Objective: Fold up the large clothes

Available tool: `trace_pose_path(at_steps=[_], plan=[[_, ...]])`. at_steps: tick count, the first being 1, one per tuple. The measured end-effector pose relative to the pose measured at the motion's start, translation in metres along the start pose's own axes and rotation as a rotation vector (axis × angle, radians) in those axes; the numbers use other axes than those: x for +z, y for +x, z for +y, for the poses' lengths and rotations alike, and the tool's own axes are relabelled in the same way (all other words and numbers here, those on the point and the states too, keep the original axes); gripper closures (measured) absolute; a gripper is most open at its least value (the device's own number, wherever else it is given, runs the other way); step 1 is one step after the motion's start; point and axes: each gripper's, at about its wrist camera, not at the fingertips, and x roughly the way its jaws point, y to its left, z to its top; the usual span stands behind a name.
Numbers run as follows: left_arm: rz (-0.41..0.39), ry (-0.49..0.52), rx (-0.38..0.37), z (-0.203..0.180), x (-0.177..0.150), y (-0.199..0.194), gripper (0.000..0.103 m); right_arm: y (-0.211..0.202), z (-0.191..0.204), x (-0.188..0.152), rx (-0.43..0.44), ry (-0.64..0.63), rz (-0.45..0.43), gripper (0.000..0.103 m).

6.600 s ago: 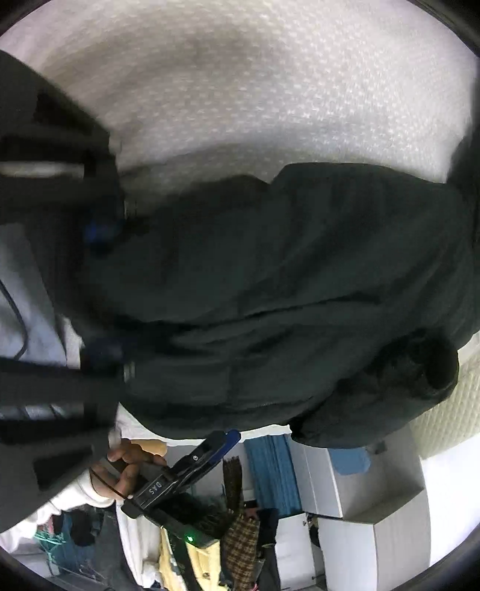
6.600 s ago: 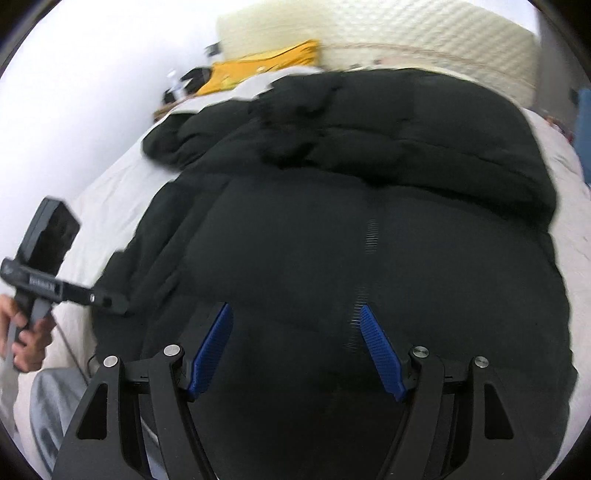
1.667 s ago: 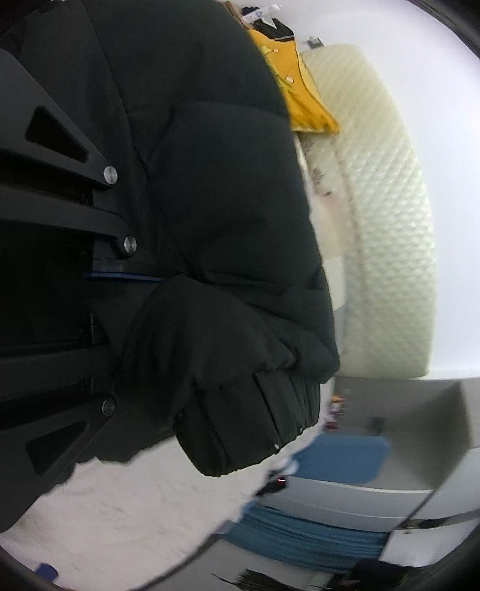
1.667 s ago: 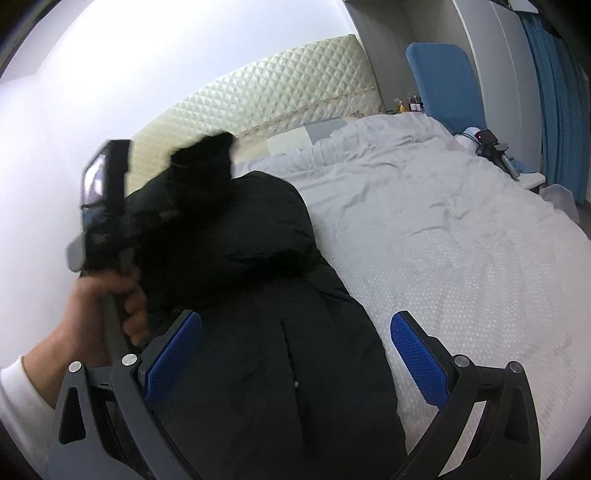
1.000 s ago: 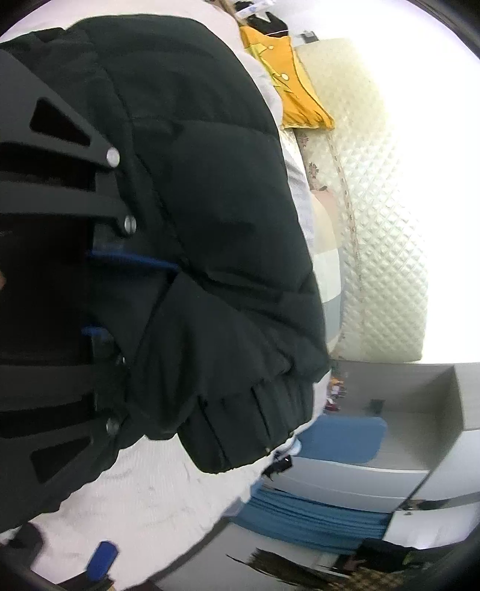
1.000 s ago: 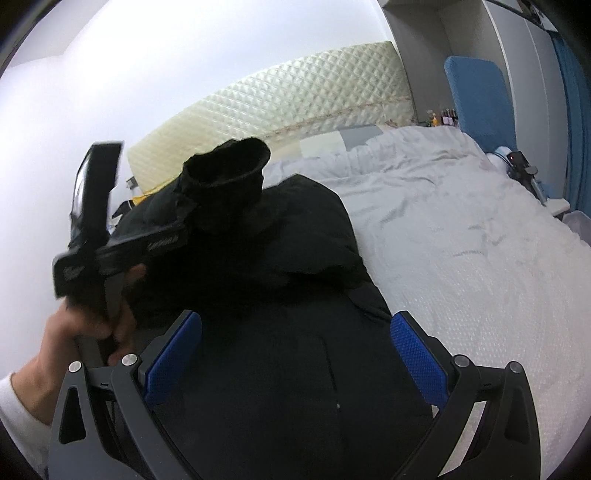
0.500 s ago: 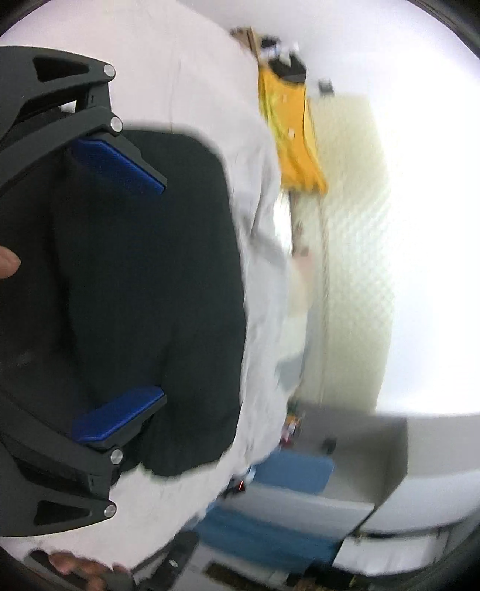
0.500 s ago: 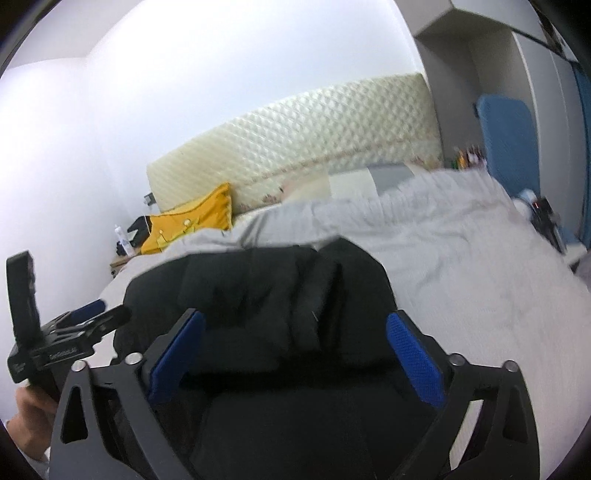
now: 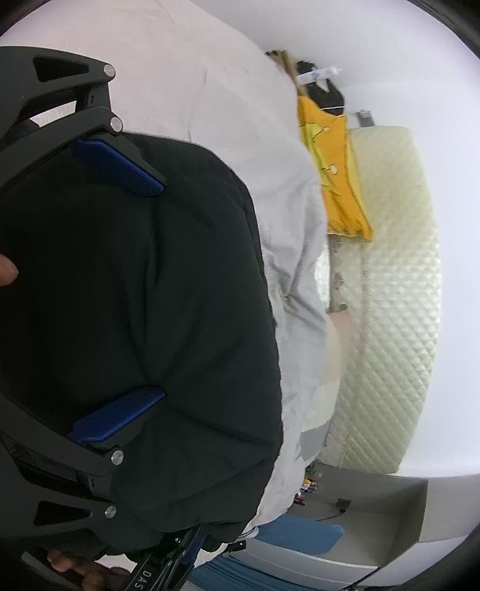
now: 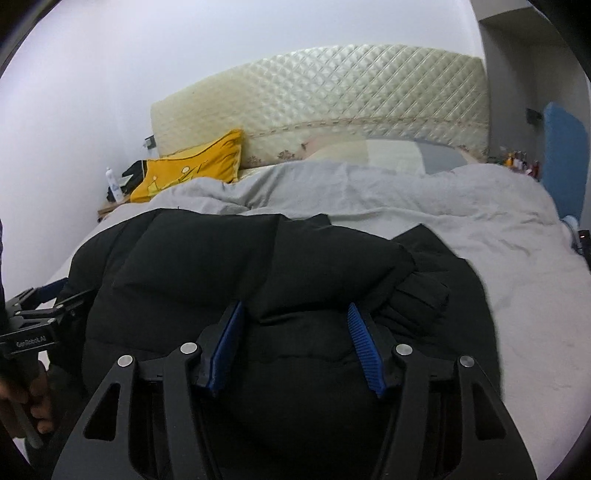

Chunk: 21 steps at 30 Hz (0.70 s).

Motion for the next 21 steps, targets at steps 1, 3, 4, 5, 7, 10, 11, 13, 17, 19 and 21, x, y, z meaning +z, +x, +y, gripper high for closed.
trace_pose_path(at_steps=[1,3,4,5,7,10,11,13,17,19,21], plan=[[0.004,0.004,0.002,0.001,0.000,0.007,0.000,0.008,0.000,0.000,0.005,0.000,0.008,0.045],[0.008,0.010,0.011,0.001,-0.002,0.017,0.000,0.020,0.002,-0.003,0.004,-0.024,0.013,0.044],[0.011,0.006,0.007,0.002,-0.002,0.023,0.000,0.027,0.004,-0.004,-0.005,-0.037,0.010,0.043],[0.014,0.005,0.005,0.003,-0.003,0.030,0.000,0.031,0.007,-0.006,-0.010,-0.045,0.010,0.043],[0.023,0.011,0.007,0.002,-0.003,0.039,0.000,0.041,0.007,-0.009,-0.014,-0.048,0.010,0.042],[0.030,0.018,0.010,0.001,-0.004,0.055,0.000,0.055,0.003,-0.012,-0.016,-0.039,0.009,0.042],[0.033,0.019,0.014,0.000,-0.004,0.060,0.000,0.057,0.002,-0.013,-0.019,-0.039,0.011,0.042],[0.039,0.022,0.023,-0.002,-0.003,0.064,0.000,0.064,0.002,-0.014,-0.032,-0.038,0.030,0.042],[0.041,0.028,0.031,-0.006,-0.001,0.059,0.000,0.065,0.005,-0.010,-0.044,-0.043,0.084,0.042],[0.038,0.029,0.027,-0.007,-0.002,0.048,0.000,0.053,0.003,-0.009,-0.030,-0.028,0.089,0.042],[0.029,0.028,0.024,-0.006,-0.002,0.034,0.000,0.035,0.001,-0.008,0.001,-0.008,0.070,0.042]])
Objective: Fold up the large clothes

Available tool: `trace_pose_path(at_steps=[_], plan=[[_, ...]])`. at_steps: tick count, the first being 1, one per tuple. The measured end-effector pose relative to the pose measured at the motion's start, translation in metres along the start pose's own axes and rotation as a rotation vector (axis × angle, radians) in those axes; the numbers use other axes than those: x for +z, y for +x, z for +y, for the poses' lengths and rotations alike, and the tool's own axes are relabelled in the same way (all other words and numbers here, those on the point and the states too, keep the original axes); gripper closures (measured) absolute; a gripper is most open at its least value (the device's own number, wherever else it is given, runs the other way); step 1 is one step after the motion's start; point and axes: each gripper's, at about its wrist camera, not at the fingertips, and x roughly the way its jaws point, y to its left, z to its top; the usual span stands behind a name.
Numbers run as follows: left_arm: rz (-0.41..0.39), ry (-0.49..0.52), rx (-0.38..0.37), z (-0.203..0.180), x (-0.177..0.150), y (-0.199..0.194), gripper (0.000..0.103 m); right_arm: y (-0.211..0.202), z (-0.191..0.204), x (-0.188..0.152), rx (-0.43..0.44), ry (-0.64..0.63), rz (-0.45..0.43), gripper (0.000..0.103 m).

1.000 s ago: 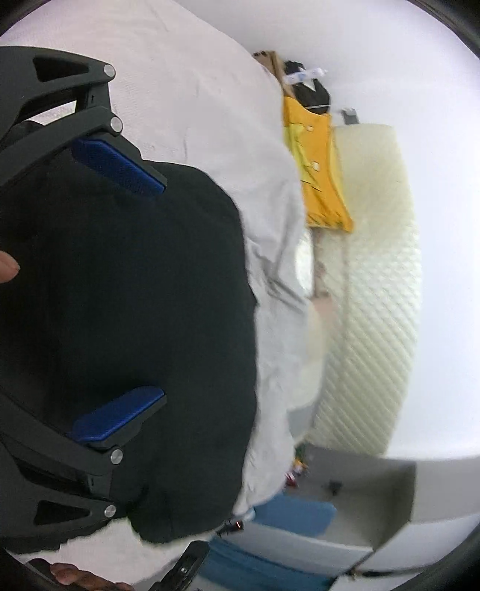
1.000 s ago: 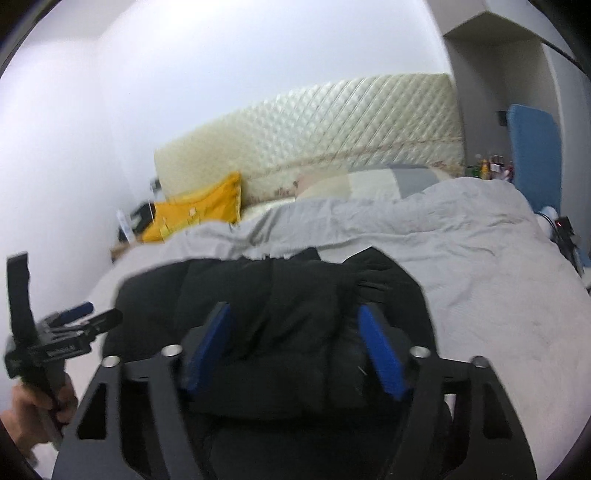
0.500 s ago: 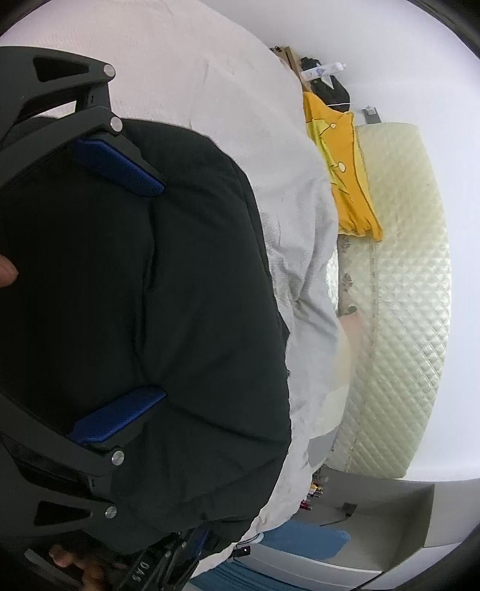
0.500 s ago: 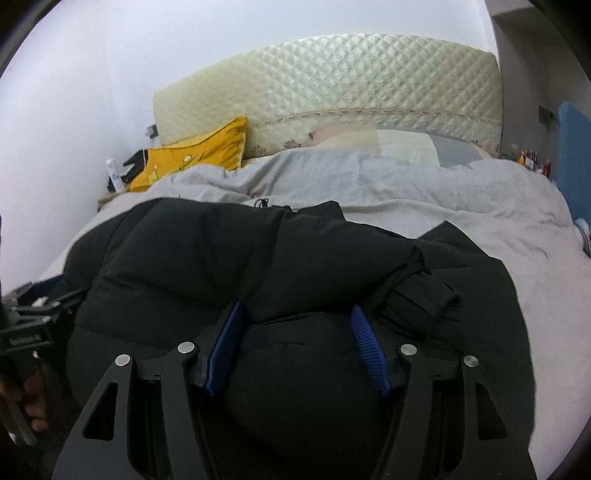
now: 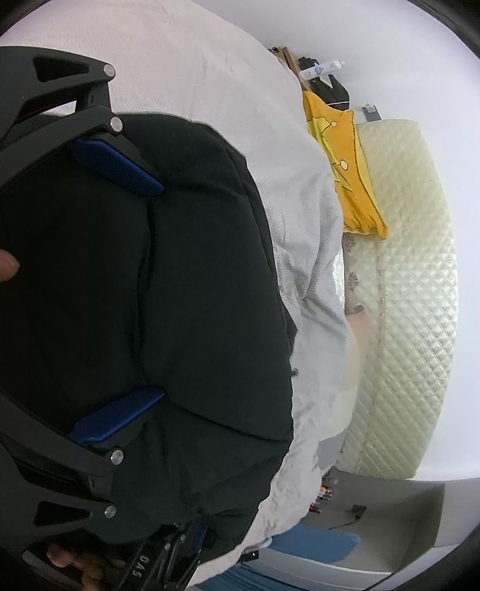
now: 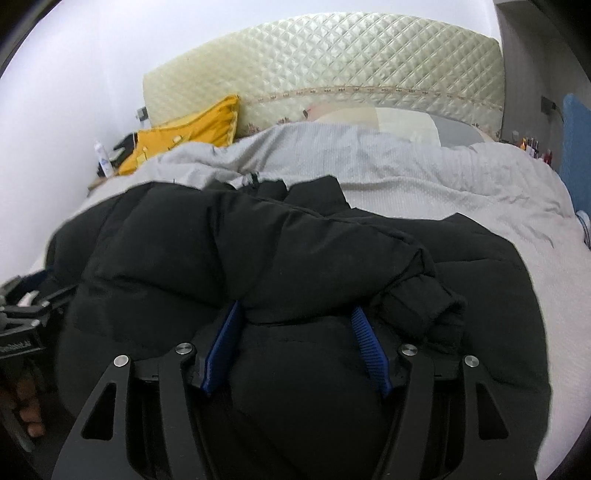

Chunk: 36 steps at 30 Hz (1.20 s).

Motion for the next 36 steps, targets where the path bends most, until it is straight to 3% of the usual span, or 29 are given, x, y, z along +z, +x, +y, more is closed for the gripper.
trace_pose_path(at_steps=[7,10,17,22,26,29,33,36], plan=[[-0.102,-0.044,0.008,0.035,-0.009,-0.077,0.000,-0.073,-0.006,-0.005,0.036,-0.047,-0.063,0.042],[-0.088,-0.030,0.023,0.051,-0.025,-0.094,0.000,-0.094,-0.020,-0.013,0.026,-0.051,-0.065,0.040],[0.085,0.018,0.084,0.071,-0.072,-0.073,0.000,-0.099,-0.080,-0.061,-0.043,0.047,0.012,0.026],[0.133,0.079,0.156,0.067,-0.084,-0.053,0.000,-0.068,-0.096,-0.084,-0.134,-0.008,0.132,0.023],[0.154,0.055,0.236,0.072,-0.083,-0.034,0.000,-0.043,-0.097,-0.088,-0.175,-0.042,0.162,0.022],[0.121,-0.019,0.273,0.085,-0.078,-0.032,0.000,-0.042,-0.095,-0.080,-0.207,-0.049,0.096,0.022],[0.032,-0.131,0.280,0.108,-0.073,-0.046,0.000,-0.061,-0.093,-0.063,-0.232,-0.041,-0.056,0.022],[-0.011,-0.178,0.283,0.120,-0.071,-0.054,0.000,-0.072,-0.105,-0.056,-0.230,0.021,-0.124,0.023]])
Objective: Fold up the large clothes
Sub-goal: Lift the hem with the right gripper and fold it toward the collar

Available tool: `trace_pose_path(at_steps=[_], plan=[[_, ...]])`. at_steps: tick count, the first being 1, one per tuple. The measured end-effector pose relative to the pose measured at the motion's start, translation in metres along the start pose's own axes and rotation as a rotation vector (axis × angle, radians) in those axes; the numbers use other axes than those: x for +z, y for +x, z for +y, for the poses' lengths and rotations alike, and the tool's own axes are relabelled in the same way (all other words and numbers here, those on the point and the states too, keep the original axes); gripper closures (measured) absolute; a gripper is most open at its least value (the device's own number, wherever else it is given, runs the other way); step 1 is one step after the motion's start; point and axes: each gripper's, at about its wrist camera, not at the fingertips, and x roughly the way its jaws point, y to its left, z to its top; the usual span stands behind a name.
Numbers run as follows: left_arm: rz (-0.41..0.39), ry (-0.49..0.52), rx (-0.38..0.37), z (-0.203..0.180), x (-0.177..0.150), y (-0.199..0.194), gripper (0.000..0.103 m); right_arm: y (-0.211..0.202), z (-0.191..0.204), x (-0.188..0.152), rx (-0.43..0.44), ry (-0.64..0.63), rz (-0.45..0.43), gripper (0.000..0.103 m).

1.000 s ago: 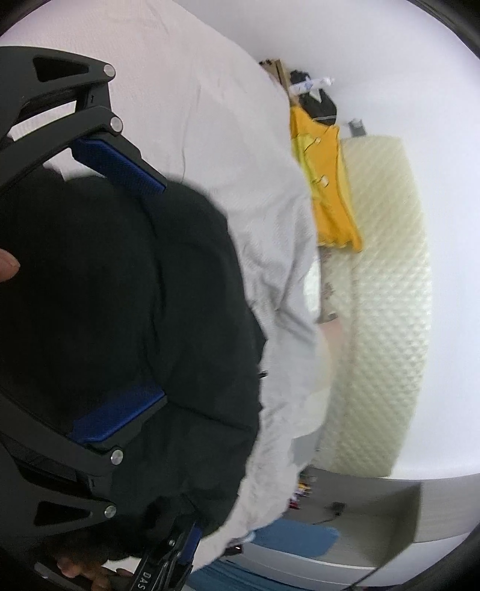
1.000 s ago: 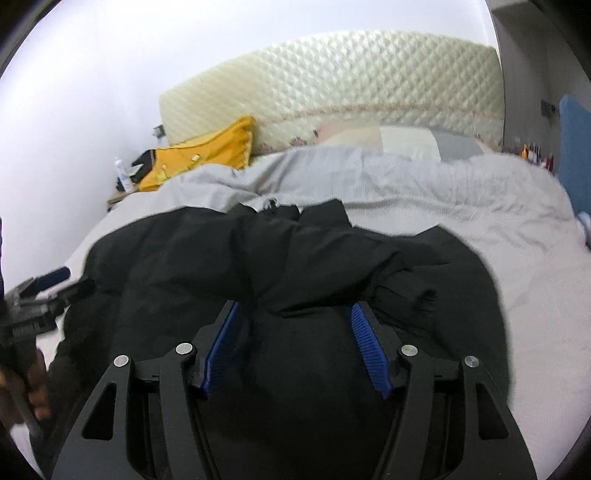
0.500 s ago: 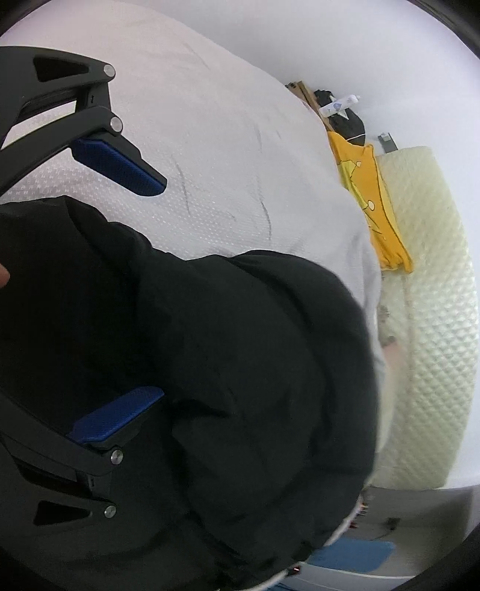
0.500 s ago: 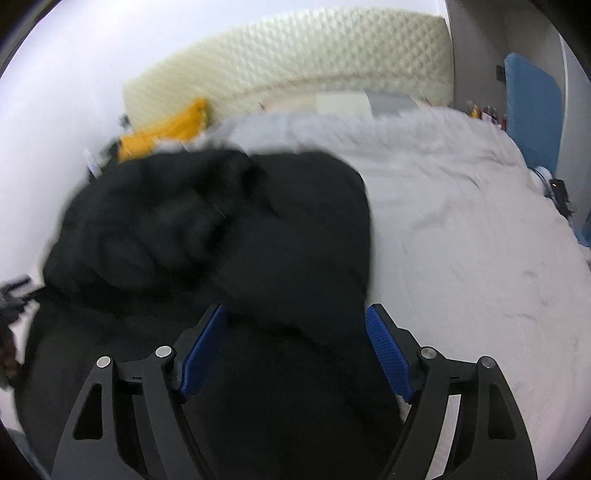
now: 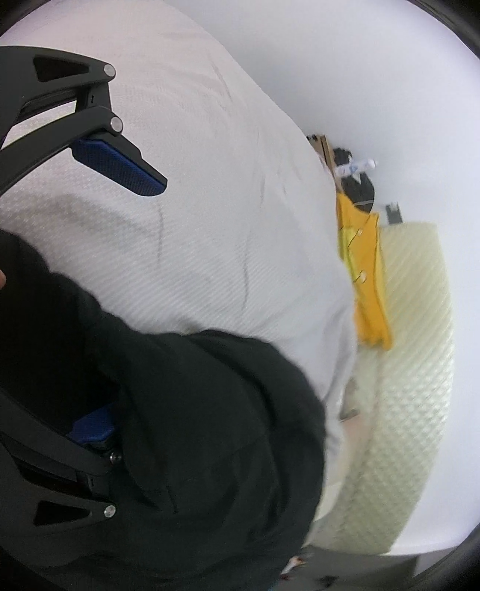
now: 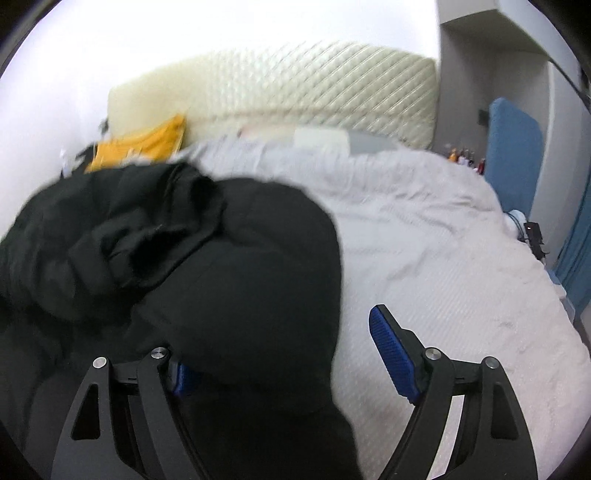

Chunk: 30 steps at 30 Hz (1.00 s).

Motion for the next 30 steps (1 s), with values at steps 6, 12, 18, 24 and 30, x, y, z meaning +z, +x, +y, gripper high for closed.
trace_pose_path(at_steps=[6,12,18,24,30], plan=[[0.020,-0.038,-0.005,0.019,0.001,0.016,0.000,0.014,-0.027,-0.001,0.011,0.109,-0.004,0.022],[0.076,-0.035,-0.031,0.023,-0.004,0.046,0.000,0.048,-0.034,-0.025,0.013,0.147,0.102,0.022],[0.080,-0.016,-0.031,0.017,0.002,0.037,0.000,0.042,-0.027,-0.027,0.025,0.129,0.126,0.022],[0.053,0.002,-0.053,0.010,0.012,-0.009,0.000,0.000,-0.016,-0.012,0.054,0.086,0.104,0.022],[-0.028,-0.007,-0.117,0.005,0.020,-0.083,0.000,-0.070,-0.001,0.012,0.095,0.057,0.022,0.022]])
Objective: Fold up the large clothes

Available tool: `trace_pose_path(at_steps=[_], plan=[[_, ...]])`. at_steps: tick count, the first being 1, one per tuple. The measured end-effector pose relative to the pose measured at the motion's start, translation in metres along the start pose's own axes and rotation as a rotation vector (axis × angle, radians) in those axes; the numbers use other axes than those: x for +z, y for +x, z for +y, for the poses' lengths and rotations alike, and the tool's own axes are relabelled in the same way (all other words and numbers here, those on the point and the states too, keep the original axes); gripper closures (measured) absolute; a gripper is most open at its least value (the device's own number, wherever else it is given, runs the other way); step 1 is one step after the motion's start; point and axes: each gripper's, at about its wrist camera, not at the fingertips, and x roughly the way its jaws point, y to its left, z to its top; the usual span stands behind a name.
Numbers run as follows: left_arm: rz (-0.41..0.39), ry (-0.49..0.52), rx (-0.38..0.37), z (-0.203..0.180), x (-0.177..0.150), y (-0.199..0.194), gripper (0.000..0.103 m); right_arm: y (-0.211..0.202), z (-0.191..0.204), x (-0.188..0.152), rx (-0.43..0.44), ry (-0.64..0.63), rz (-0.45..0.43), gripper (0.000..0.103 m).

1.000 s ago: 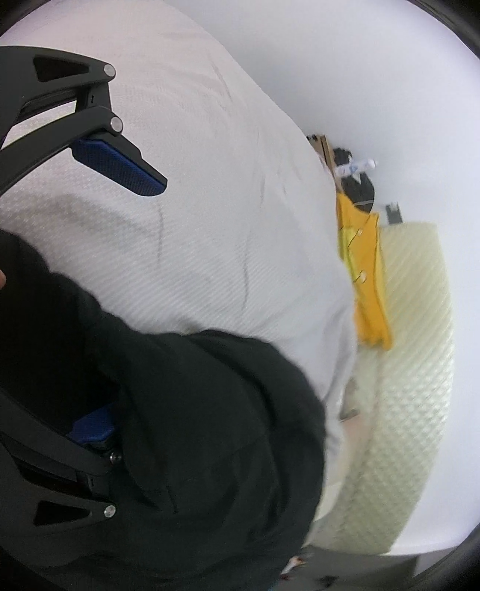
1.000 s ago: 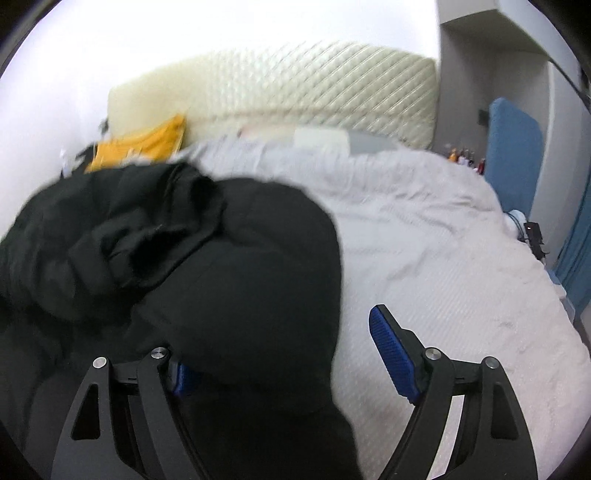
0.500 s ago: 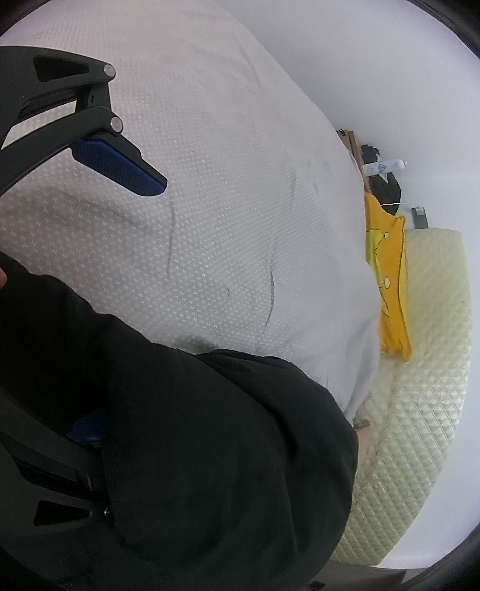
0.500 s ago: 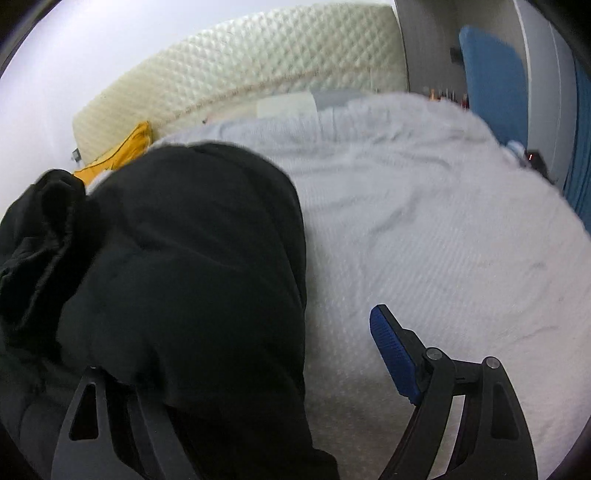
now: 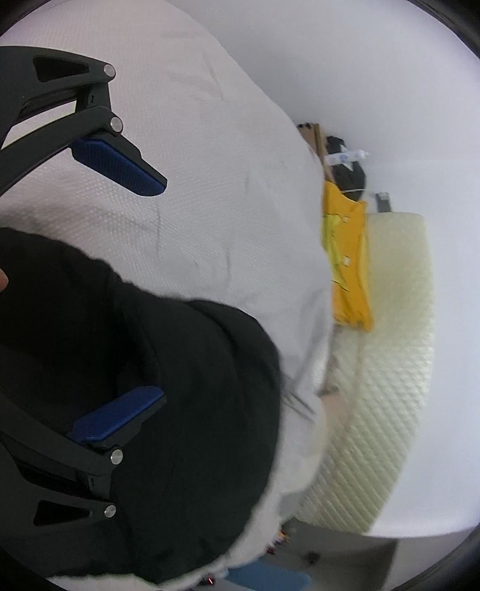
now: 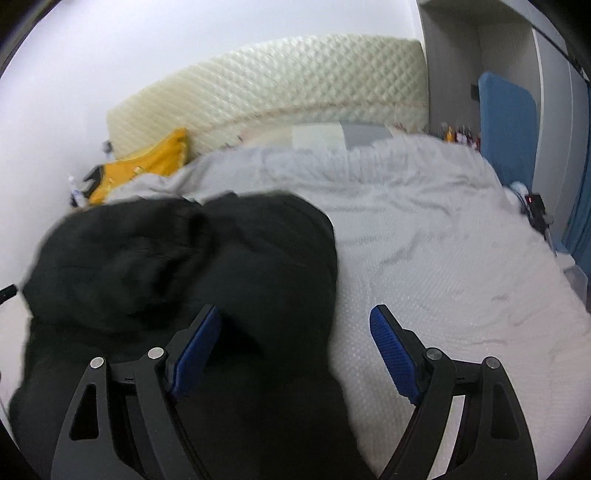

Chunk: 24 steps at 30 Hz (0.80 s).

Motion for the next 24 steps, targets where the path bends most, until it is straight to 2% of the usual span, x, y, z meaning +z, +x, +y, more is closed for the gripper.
trace_pose_path(at_steps=[14,18,24], plan=[[-0.154,-0.027,-0.155,-0.014,0.021,-0.180,0.000,-0.175,0.071,0.048,0.107,-0.054,-0.219,0.020],[-0.155,-0.026,-0.170,-0.015,0.019,-0.228,0.000,-0.216,0.093,0.049,0.124,-0.076,-0.249,0.020],[-0.153,-0.056,-0.245,0.003,-0.001,-0.288,0.000,-0.266,0.117,0.037,0.148,-0.092,-0.263,0.020]])
